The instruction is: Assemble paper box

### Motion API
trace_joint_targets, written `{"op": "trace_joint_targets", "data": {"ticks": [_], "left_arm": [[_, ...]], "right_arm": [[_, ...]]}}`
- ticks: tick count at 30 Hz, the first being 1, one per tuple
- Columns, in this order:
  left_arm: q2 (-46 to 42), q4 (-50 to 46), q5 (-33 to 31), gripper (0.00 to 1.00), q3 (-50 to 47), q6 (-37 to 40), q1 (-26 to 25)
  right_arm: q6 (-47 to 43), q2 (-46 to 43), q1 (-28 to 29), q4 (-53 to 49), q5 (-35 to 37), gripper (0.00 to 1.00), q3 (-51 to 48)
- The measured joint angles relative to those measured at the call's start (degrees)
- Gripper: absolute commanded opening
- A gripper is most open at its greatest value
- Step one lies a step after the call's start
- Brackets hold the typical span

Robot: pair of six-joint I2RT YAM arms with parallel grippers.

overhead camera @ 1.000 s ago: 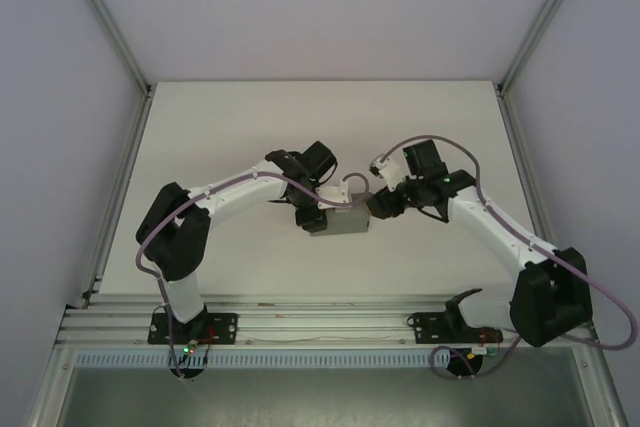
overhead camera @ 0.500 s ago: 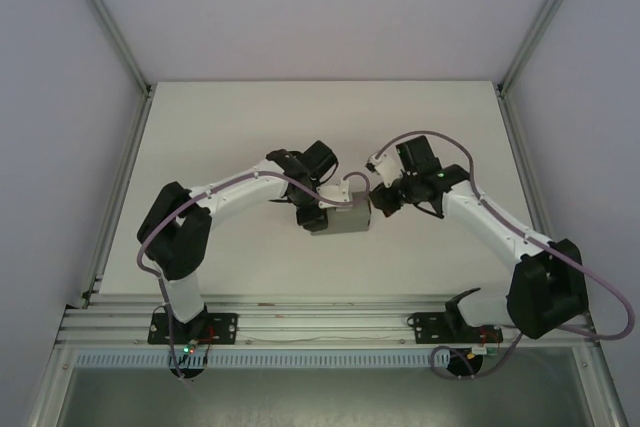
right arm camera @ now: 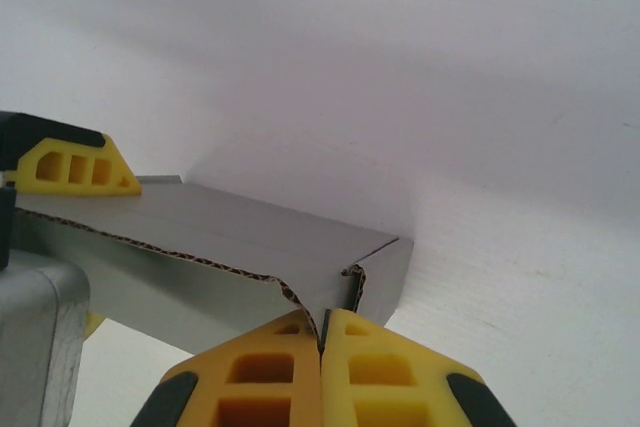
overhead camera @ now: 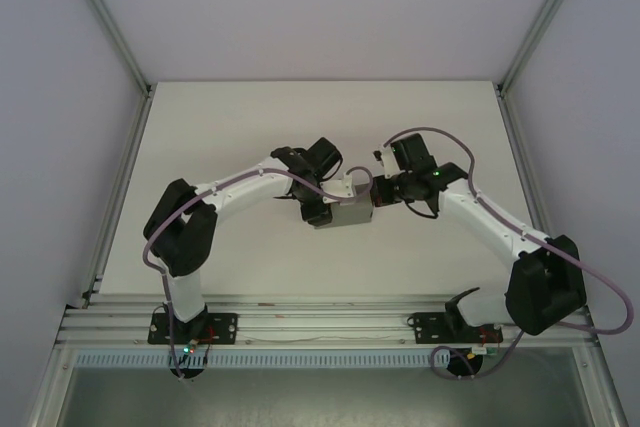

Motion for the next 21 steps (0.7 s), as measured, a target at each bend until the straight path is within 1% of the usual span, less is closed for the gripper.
{"op": "trace_joint_targets", "data": {"ticks": [3, 8, 12, 21], "left_arm": [[0.00, 0.22, -0.50, 0.40, 0.00, -0.09, 0.00], [0.02, 0.59, -1.31, 0.41, 0.00, -1.16, 0.00], [0.02, 0.79, -1.70, 0.42, 0.00, -1.88, 0.11], [0.13, 1.27, -2.14, 0.42, 0.00, -2.27, 0.46]], "right_arm": [[0.92, -0.63, 0.35, 2.08, 1.14, 0.00, -1.40], [0.87, -3.48, 0.57, 10.93, 2.14, 0.00, -7.52], [1.29, -4.04, 0.85, 16.72, 2.60, 0.00, -10.43], [0.94, -7.39, 3.76, 29.73, 8.37, 0.00, -19.02]]}}
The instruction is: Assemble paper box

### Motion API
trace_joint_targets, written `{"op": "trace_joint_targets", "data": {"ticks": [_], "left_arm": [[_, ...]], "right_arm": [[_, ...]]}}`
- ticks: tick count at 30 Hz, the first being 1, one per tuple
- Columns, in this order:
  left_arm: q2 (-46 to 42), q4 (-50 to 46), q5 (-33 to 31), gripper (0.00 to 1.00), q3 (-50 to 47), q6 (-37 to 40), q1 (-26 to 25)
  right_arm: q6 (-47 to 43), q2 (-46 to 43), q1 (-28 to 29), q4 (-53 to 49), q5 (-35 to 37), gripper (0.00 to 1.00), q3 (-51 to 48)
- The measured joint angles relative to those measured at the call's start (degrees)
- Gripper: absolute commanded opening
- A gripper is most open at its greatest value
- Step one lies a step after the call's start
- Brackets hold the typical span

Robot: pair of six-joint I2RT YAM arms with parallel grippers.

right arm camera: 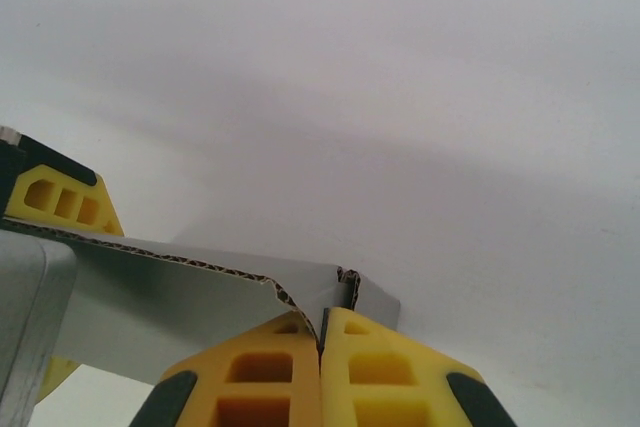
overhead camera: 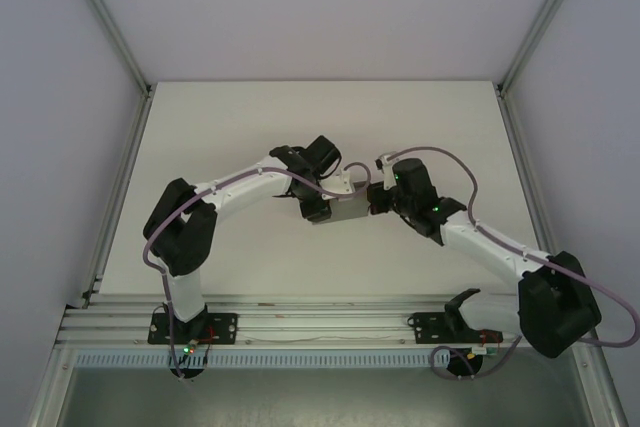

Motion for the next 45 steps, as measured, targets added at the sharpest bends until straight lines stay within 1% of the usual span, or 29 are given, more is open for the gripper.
{"op": "trace_joint_targets", "data": {"ticks": [6, 8, 12, 15, 16, 21, 24, 27, 31, 32, 33, 36, 37, 40, 42, 45], "left_arm": [[0.11, 0.83, 0.04, 0.46, 0.00, -0.85, 0.44], [0.11, 1.16, 0.09, 0.54, 0.00, -1.25, 0.81], [0.13, 2.60, 0.22, 0.64, -0.02, -2.62, 1.55], [0.11, 4.15, 0.17, 0.98, -0.02, -3.61, 1.92], [0.13, 4.76, 0.17, 1.00, -0.02, -4.11, 2.03], [-0.24, 7.21, 0.20, 1.00, -0.17, -6.73, 2.03], [-2.27, 8.44, -0.15, 1.00, -1.38, -8.68, 2.03], [-6.19, 9.60, -1.81, 1.00, -3.23, -11.65, 2.01], [-14.58, 12.92, -5.86, 1.00, -8.81, -16.83, 2.62], [-16.35, 13.44, -6.16, 0.99, -10.08, -17.84, 3.13], [-18.25, 14.05, -6.25, 0.95, -11.47, -19.02, 3.98], [-22.01, 14.78, -6.25, 0.80, -14.71, -21.66, 7.02], [-22.73, 14.93, -6.23, 0.73, -15.65, -22.47, 7.96], [-22.97, 15.04, -5.81, 0.60, -17.35, -23.67, 8.59], [-22.56, 15.02, -4.57, 0.55, -17.77, -24.09, 8.50], [-21.73, 15.06, -2.75, 0.50, -17.79, -24.17, 8.50]], "right_arm": [[-0.52, 0.63, 0.87, 7.10, 2.84, 0.00, -2.93], [-0.52, 1.29, 1.11, 8.52, 3.52, 0.00, -3.10], [-0.76, 1.51, 2.51, 9.60, 6.08, 0.00, -3.50], [-0.87, 1.60, 3.74, 9.57, 8.35, 0.00, -3.50], [-0.87, 1.79, 4.09, 9.70, 9.18, 0.00, -3.50], [-0.81, 3.43, 6.29, 10.16, 13.66, 0.00, -2.99], [-0.61, 4.87, 7.50, 9.55, 16.06, 0.00, -1.53], [-0.07, 5.57, 8.17, 8.31, 17.40, 0.00, -0.37], [0.44, 5.55, 8.70, 7.32, 17.99, 0.00, 0.02], [0.61, 5.51, 8.79, 7.10, 18.10, 0.00, 0.09], [0.63, 5.44, 8.81, 6.80, 18.16, 0.00, 0.17], [0.83, 4.94, 9.01, 5.66, 18.16, 0.00, 0.35], [0.83, 4.72, 9.05, 5.29, 18.16, 0.00, 0.35], [0.83, 4.26, 9.25, 4.50, 18.08, 0.00, 0.37], [0.85, 4.24, 9.29, 4.11, 17.94, 0.00, 0.52], [0.83, 4.24, 9.29, 2.99, 17.92, 0.00, 1.09]]}}
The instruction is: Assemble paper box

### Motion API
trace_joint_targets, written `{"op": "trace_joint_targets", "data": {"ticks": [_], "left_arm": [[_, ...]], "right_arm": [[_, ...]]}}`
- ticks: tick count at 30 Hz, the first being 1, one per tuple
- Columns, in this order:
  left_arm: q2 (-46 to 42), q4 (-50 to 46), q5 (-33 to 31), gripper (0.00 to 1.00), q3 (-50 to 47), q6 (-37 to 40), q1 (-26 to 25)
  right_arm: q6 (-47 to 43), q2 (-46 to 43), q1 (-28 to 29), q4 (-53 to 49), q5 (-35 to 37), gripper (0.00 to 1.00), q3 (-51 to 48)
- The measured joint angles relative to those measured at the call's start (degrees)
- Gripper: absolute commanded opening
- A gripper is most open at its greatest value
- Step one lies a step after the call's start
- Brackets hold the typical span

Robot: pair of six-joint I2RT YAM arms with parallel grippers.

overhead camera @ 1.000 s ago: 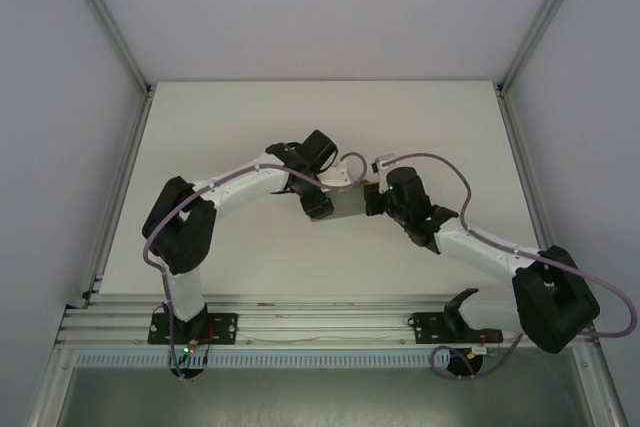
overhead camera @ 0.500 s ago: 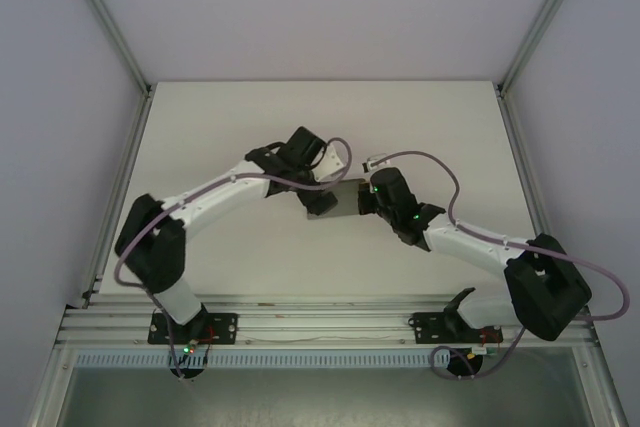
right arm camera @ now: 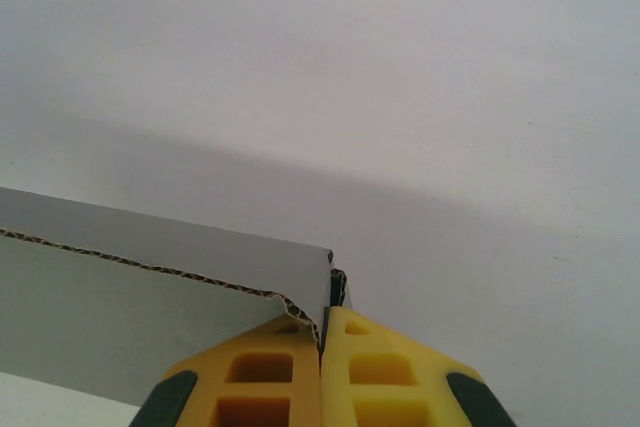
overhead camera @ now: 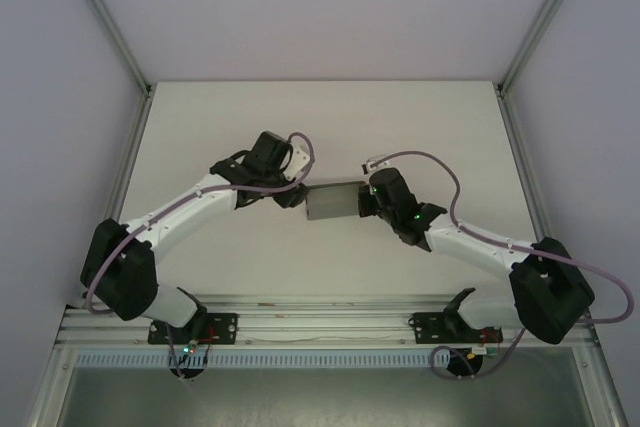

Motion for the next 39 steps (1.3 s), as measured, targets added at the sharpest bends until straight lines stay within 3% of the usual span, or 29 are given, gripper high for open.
{"op": "trace_joint_targets", "data": {"ticks": [6, 9, 10, 21, 25, 39], "left_arm": [[1.81, 0.02, 2.01, 0.38, 0.13, 0.00, 0.00], [3.08, 0.22, 3.02, 0.18, 0.33, -0.39, 0.00], [3.61, 0.22, 3.21, 0.16, 0.59, -0.92, 0.00], [4.11, -0.22, 4.70, 0.14, 1.70, -8.81, 0.00], [4.09, -0.59, 5.90, 0.00, 1.70, -14.49, 0.02], [7.37, -11.26, 7.28, 0.04, 9.14, -27.93, 0.04]], "right_arm": [[0.02, 0.00, 0.00, -1.53, -0.20, 0.00, 0.79], [0.04, 0.02, 0.00, -2.01, -0.20, 0.00, 1.01], [0.15, 0.02, 0.00, -2.36, -0.22, 0.00, 1.18], [1.46, 1.11, 0.26, -5.38, 0.04, 0.00, 3.43], [2.01, 2.12, 1.44, -7.15, 2.05, 0.00, 4.87], [5.86, 3.89, 5.38, -11.19, 9.05, 0.00, 7.15]]}}
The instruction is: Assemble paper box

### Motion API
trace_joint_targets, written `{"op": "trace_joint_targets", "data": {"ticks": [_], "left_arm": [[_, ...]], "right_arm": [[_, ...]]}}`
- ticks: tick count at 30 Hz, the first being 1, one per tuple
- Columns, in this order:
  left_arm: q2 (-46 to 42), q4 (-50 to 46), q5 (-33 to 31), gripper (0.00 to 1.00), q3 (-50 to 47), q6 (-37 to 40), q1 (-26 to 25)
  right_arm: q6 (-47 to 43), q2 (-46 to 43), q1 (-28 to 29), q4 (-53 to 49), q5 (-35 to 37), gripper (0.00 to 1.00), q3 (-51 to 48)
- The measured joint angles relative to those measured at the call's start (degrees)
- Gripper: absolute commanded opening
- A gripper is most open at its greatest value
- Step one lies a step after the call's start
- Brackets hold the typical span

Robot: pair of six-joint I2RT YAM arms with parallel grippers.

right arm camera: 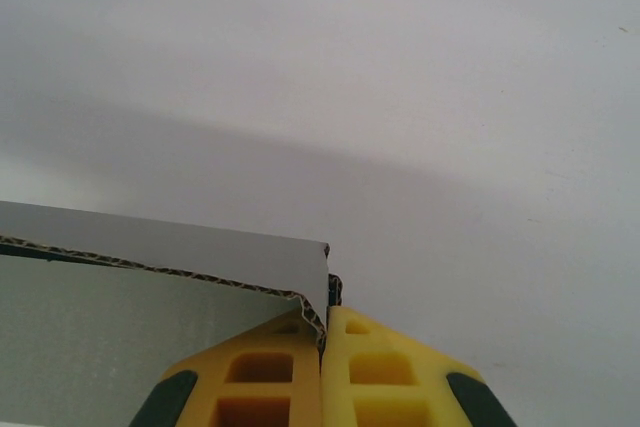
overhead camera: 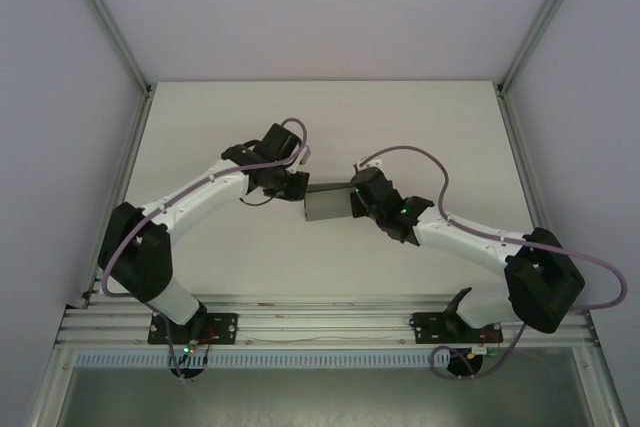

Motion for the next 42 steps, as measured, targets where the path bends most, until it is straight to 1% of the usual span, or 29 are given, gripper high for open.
{"op": "trace_joint_targets", "data": {"ticks": [6, 11, 21, 24, 27, 30, 36, 42], "left_arm": [[2.62, -3.21, 1.09, 0.03, 3.48, -4.24, 0.02], [4.17, -3.43, 2.97, 0.03, 4.72, -6.97, 0.48], [9.44, -11.85, 8.66, 0.00, 12.55, -6.14, 2.75], [9.77, -12.68, 8.48, 0.00, 13.14, -5.86, 2.69], [9.16, -11.06, 7.63, 0.00, 11.74, -6.32, 2.49], [7.52, -7.74, 5.31, 0.00, 8.85, -7.45, 1.42], [2.95, -0.07, -3.39, 0.00, 1.64, -10.60, -2.82], [0.96, 5.70, -16.37, 0.00, -3.78, -13.05, -9.31]], "right_arm": [[2.36, 0.02, 0.61, -0.76, 1.81, 0.00, 0.07], [4.09, -0.04, 0.61, -1.20, 2.82, 0.00, 0.07], [5.14, -0.13, 0.66, -1.66, 3.37, 0.00, 0.04], [5.16, -0.13, 0.76, -1.66, 3.52, 0.00, 0.04], [5.38, -0.13, 0.87, -1.64, 3.67, 0.00, 0.04], [5.60, -0.13, 0.87, -1.60, 3.85, 0.00, 0.00], [5.99, -0.13, 1.20, 0.07, 4.68, 0.00, -1.01], [6.21, -0.17, 1.33, 3.43, 5.77, 0.00, -2.93]]}}
